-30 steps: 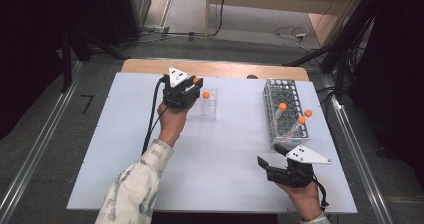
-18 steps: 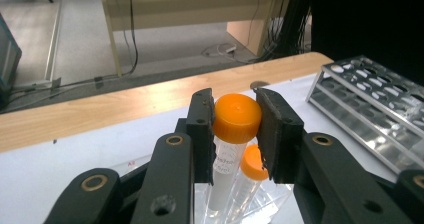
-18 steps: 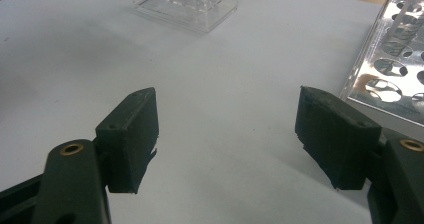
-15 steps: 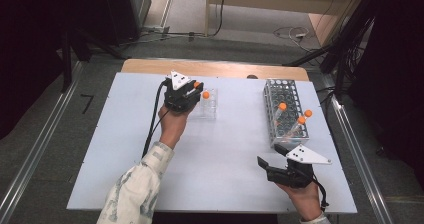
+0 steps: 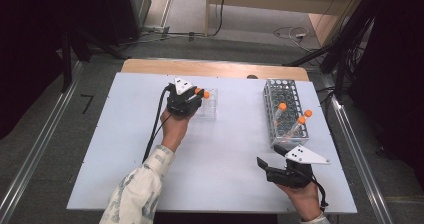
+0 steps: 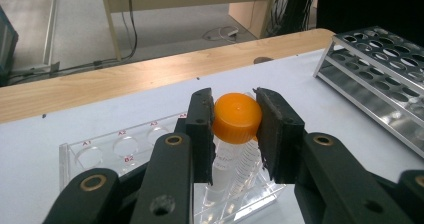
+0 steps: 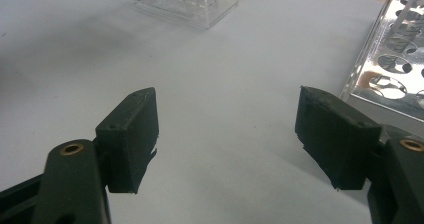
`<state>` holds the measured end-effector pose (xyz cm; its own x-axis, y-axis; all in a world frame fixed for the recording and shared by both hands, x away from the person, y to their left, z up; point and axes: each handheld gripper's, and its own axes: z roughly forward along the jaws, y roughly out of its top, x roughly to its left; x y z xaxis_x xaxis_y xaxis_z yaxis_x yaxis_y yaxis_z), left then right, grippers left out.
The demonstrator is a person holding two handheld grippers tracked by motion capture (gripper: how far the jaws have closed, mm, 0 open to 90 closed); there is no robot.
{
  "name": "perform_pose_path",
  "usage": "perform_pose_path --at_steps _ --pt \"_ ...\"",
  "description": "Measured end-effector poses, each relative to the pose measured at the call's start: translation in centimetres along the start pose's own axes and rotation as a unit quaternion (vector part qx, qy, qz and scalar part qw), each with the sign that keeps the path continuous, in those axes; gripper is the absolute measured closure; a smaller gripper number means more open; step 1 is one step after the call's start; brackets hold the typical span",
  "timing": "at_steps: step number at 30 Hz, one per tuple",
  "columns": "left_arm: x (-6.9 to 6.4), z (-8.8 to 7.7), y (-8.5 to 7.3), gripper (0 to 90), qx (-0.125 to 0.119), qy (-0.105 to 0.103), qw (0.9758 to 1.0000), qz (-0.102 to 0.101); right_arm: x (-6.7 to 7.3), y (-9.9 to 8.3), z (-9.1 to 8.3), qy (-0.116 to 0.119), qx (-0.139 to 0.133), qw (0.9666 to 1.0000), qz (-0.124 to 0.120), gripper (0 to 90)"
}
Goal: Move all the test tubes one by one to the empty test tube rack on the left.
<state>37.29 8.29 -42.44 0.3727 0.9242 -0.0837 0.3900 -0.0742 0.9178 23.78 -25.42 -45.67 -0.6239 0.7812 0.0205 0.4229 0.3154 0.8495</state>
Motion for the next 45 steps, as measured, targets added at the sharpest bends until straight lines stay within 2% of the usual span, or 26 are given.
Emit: perform_pose_path --at_steps 9,13,21,26,34,41,45 --pt "0.1 -0.2 0.1 65.6 -0.001 -0.004 1.0 -0.007 0.0 0.0 0.0 -0.001 0.001 1.0 -0.001 23.8" --pt "0.2 -0.5 0.1 61.1 -0.005 -0.008 0.9999 -0.012 0.0 0.0 0.0 -0.001 0.001 1.0 0.0 23.8" --pt "0.1 -2.0 -0.5 43.4 -0.008 -0.018 0.9995 -0.025 -0.4 -0.1 0.0 -0.011 0.0 0.9999 0.005 23.8" --pt "-0.2 -3.7 -1.5 30.3 -0.012 -0.019 0.9994 -0.026 -0.8 -0.1 0.0 -0.022 -0.003 0.9997 0.011 24.1" --pt "-0.3 -6.0 -3.9 27.6 -0.012 -0.032 0.999 -0.029 -2.0 0.0 -0.3 -0.052 -0.015 0.9983 0.024 27.0" --pt "-0.2 -6.7 -5.5 25.7 -0.001 -0.038 0.9988 -0.031 -3.5 0.5 -0.8 -0.078 -0.034 0.9955 0.04 29.3" --pt "-0.3 -6.9 -6.2 23.8 0.009 -0.035 0.9991 -0.023 -4.4 0.6 -0.9 -0.094 -0.04 0.9937 0.046 29.8"
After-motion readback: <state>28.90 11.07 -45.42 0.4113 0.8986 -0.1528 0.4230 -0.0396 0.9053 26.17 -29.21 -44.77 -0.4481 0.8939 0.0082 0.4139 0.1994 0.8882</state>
